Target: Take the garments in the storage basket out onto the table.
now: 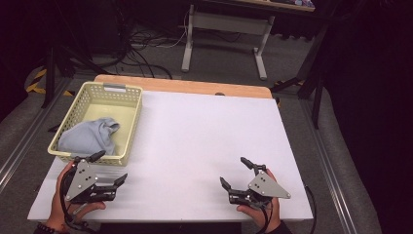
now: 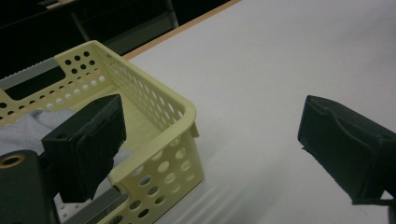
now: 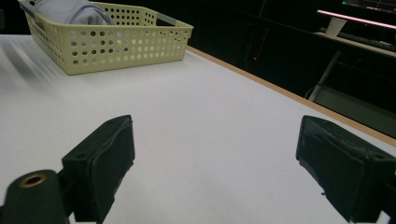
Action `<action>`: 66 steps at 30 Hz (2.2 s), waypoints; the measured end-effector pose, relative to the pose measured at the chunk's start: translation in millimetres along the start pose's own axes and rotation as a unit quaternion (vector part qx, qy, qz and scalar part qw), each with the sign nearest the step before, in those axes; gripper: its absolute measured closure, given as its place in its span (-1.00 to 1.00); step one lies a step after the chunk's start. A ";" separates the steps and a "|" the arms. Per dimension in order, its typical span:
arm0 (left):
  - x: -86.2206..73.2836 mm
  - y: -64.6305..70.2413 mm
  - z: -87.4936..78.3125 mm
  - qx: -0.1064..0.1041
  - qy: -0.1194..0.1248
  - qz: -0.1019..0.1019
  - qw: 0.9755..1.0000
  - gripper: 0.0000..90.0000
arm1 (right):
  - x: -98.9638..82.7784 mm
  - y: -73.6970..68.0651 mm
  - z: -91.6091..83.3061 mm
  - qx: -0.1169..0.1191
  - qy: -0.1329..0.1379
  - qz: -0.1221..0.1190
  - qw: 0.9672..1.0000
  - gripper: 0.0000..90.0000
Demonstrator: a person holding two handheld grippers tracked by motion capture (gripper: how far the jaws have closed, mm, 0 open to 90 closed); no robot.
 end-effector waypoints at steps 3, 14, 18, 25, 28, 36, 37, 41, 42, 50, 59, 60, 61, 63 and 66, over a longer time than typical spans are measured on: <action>-1.2 0.3 0.7 0.000 -0.004 0.001 1.000 -0.81 | -0.5 0.6 -0.1 0.001 0.000 0.004 1.000 -0.73; -5.6 -11.5 -9.4 0.013 -0.016 -0.010 1.000 -0.84 | 0.5 -6.0 9.6 0.012 -0.013 -0.002 1.000 -0.74; 2.1 -29.2 -14.7 0.036 -0.023 -0.026 0.999 -0.86 | -1.1 -5.4 14.6 0.019 -0.017 0.002 1.000 -0.74; 26.9 -80.5 9.3 0.034 -0.124 -0.013 0.992 -0.88 | -4.9 -4.6 18.5 0.033 -0.022 0.017 0.999 -0.74; 25.8 -98.7 33.0 0.019 -0.193 0.011 0.981 -0.90 | -6.7 -5.4 20.3 0.040 -0.027 0.021 0.999 -0.75; -3.3 -131.6 90.5 0.012 -0.339 0.024 0.940 -0.95 | -11.9 -5.2 20.7 0.052 -0.036 0.030 0.998 -0.75; -5.2 -131.9 93.0 0.007 -0.345 0.020 0.938 -0.97 | -12.2 -5.3 20.5 0.053 -0.037 0.030 0.997 -0.75; -19.6 -132.9 103.0 -0.025 -0.393 -0.001 0.919 -0.99 | -13.8 -6.6 21.4 0.061 -0.041 0.030 0.997 -0.75; -21.2 -133.4 104.1 -0.028 -0.406 -0.010 0.913 -0.99 | -14.3 -7.2 21.8 0.064 -0.042 0.031 0.997 -0.75; -27.7 -125.3 105.0 -0.078 -0.451 -0.031 0.889 -0.59 | -19.9 -17.6 28.8 0.096 -0.066 0.020 0.993 -0.74; -25.8 -121.7 100.7 -0.101 -0.444 -0.046 0.889 0.16 | -22.8 -20.9 31.4 0.107 -0.078 0.013 0.991 -0.73; -25.4 -122.3 100.4 -0.103 -0.442 -0.042 0.890 0.24 | -23.6 -21.0 31.7 0.108 -0.080 0.014 0.991 -0.72; -24.6 -121.3 99.4 -0.106 -0.439 -0.046 0.891 0.29 | -24.1 -20.9 31.9 0.107 -0.082 0.014 0.991 -0.70; -22.9 -122.6 98.4 -0.101 -0.431 -0.046 0.895 0.34 | -25.1 -20.3 32.1 0.103 -0.087 0.010 0.991 -0.67; -15.4 -124.9 96.3 -0.089 -0.407 -0.045 0.908 0.40 | -24.6 -18.8 31.8 0.098 -0.084 0.011 0.992 -0.67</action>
Point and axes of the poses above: each handheld gripper's, and its own axes: z roughly forward along the jaws, x roughly out of its top, y roughly to its right, the point moved 7 cm from there along z, roughly forward along the jaws, and after that the axes turned 15 degrees about x, right-handed, at the moved point
